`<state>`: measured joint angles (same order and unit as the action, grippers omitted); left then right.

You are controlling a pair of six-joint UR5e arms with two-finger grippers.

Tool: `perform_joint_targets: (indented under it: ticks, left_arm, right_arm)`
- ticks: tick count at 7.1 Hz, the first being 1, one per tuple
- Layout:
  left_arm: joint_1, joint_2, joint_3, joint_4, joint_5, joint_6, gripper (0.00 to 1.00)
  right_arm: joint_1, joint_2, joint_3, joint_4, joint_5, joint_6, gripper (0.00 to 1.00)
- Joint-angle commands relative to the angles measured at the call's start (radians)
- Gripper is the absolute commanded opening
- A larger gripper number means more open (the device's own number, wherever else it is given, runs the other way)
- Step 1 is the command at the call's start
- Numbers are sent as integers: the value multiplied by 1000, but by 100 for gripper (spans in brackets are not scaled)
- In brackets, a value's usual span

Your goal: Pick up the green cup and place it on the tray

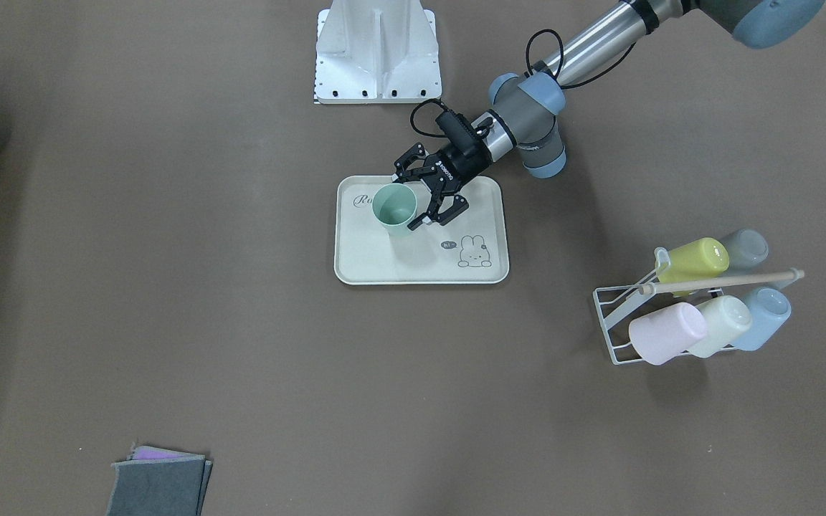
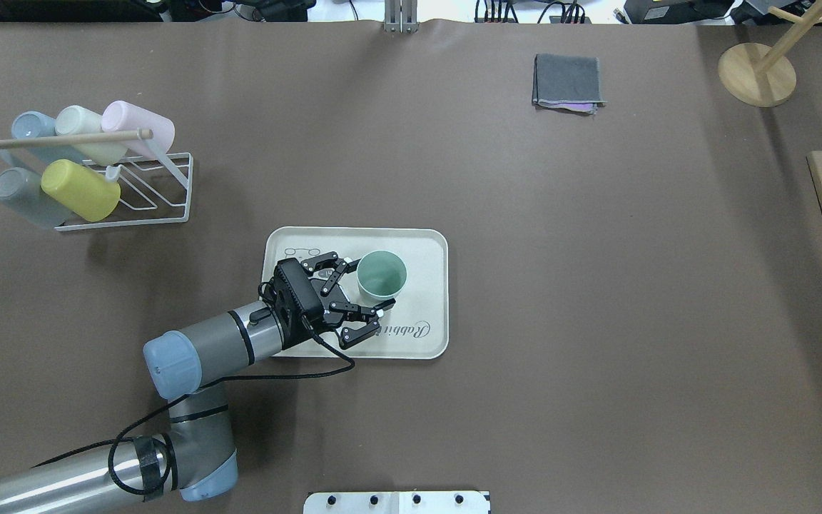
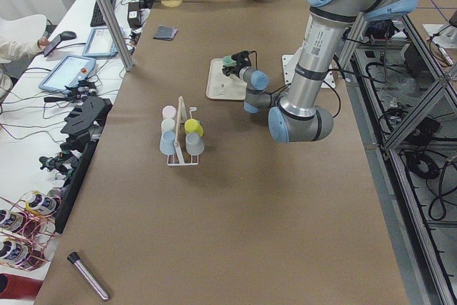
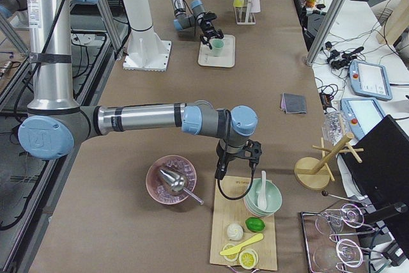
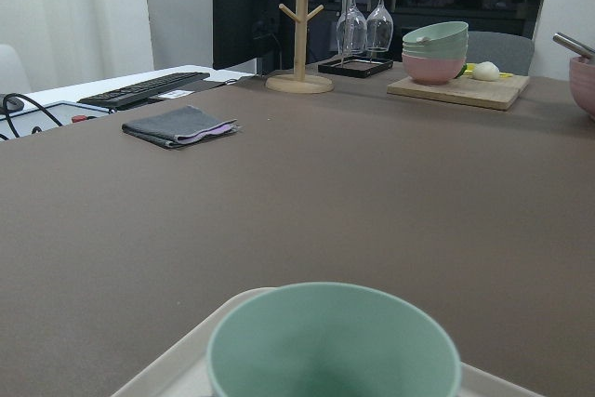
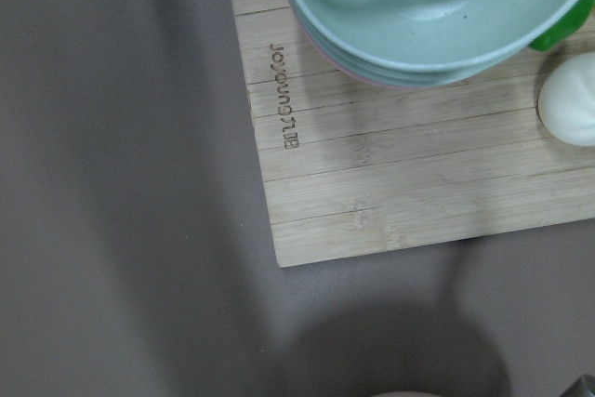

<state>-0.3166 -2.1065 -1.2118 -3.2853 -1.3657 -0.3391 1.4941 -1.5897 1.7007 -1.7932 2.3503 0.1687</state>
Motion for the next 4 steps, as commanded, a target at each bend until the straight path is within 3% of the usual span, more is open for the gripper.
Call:
perform_joint_targets:
  ticks: [1,4]
  left_arm:
    - [1,-1,0,1,0,0,98]
    - [-9,-7,-12,4,22,37,98]
  right_arm:
    - [0,4,2,0,3,0,100]
    - [0,1,2,0,3,0,100]
